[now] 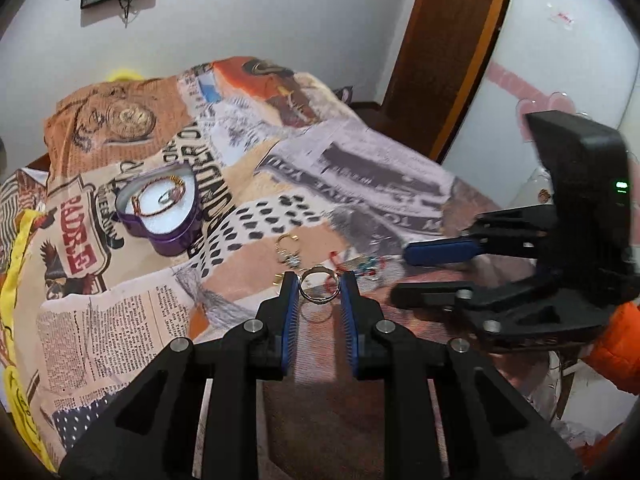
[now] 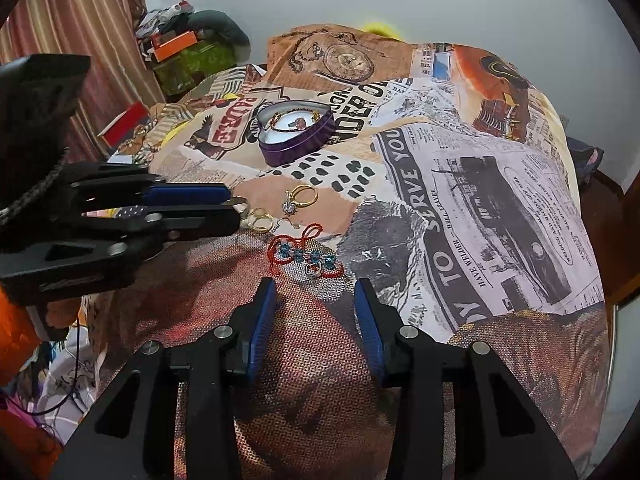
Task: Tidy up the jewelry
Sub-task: 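Grasp a gold ring with the left gripper while the right grasps a small ring, then carry both rings over the heart tin and open both grippers to drop them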
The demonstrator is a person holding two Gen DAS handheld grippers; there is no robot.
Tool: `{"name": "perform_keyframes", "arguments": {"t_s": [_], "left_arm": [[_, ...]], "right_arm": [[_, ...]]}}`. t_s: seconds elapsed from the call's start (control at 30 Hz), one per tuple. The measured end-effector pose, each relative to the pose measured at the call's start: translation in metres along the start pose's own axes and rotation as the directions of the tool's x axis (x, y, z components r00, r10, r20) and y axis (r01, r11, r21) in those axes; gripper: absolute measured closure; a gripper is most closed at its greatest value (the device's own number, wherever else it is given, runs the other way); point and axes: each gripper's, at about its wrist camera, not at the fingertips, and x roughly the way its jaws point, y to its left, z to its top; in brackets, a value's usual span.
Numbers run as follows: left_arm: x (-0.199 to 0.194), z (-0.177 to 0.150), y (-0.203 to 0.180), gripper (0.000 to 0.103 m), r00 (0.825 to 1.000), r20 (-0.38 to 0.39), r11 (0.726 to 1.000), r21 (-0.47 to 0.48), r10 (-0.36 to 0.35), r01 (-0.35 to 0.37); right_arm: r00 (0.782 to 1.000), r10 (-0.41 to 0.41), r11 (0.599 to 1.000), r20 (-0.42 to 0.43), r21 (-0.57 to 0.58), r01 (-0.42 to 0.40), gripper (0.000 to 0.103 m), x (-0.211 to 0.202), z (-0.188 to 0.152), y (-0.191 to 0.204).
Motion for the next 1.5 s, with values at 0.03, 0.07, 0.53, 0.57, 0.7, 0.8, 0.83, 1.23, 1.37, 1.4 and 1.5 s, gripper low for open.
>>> {"name": "perform_keyframes", "arguments": {"t_s": [0.03,0.07,0.53,0.57,0.7,0.8,0.83,1.23,1.37,1.4,1.5], "left_arm": [[-0.004,0.0,-0.003,0.083,1.0,0.01,1.0,0.007,0.005,-0.005],[-0.007,0.001,-0.005,0.083,1.0,0.02,1.0,0.014,0.014,-0.015],[-0.025,-0.025,0.029,0.083,0.99,0.01,0.986,-0.09,0.141,-0.139],[-0.024,-0.028,0.031,0.083,0.99,0.008,0.985,-0.096,0.143,-0.142],[-0.024,-0.032,0.036,0.083,0.988,0.005,0.982,-0.114,0.151,-0.15],[-0.023,-0.033,0.038,0.083,0.988,0.005,0.981,-0.121,0.152,-0.15],[-0.022,-0.033,0.038,0.083,0.988,0.005,0.981,-0.119,0.156,-0.154],[-0.034,-0.025,0.039,0.083,0.983,0.053,0.978,-0.124,0.175,-0.168],[-0.041,-0.018,0.043,0.083,0.978,0.082,0.975,-0.127,0.192,-0.181],[-0.044,-0.015,0.045,0.083,0.976,0.093,0.974,-0.13,0.199,-0.186],[-0.05,-0.009,0.05,0.083,0.97,0.116,0.971,-0.139,0.212,-0.195]], "right_arm": [[1.0,0.001,1.0,0.001,0.002,-0.001,0.069,0.0,0.0,0.0],[1.0,0.003,1.0,0.002,0.004,-0.003,0.069,-0.001,0.0,0.0],[1.0,0.007,1.0,-0.017,-0.015,-0.007,0.086,0.007,0.001,0.008],[1.0,0.004,1.0,-0.021,-0.012,-0.004,0.086,0.01,0.001,0.007],[1.0,-0.013,1.0,-0.02,-0.012,0.012,0.086,0.017,0.007,0.006],[0.999,-0.027,0.999,-0.018,-0.021,0.026,0.092,0.022,0.009,0.006],[0.999,-0.029,0.999,-0.017,-0.024,0.028,0.093,0.023,0.009,0.007],[0.999,-0.022,1.0,0.036,-0.011,0.022,0.094,0.003,0.016,0.008],[0.996,-0.027,1.0,0.082,-0.009,0.028,0.094,-0.008,0.029,0.01],[0.995,-0.028,1.0,0.095,-0.01,0.029,0.094,-0.011,0.033,0.01],[0.991,-0.036,0.999,0.128,-0.017,0.039,0.094,-0.015,0.046,0.012]]}}
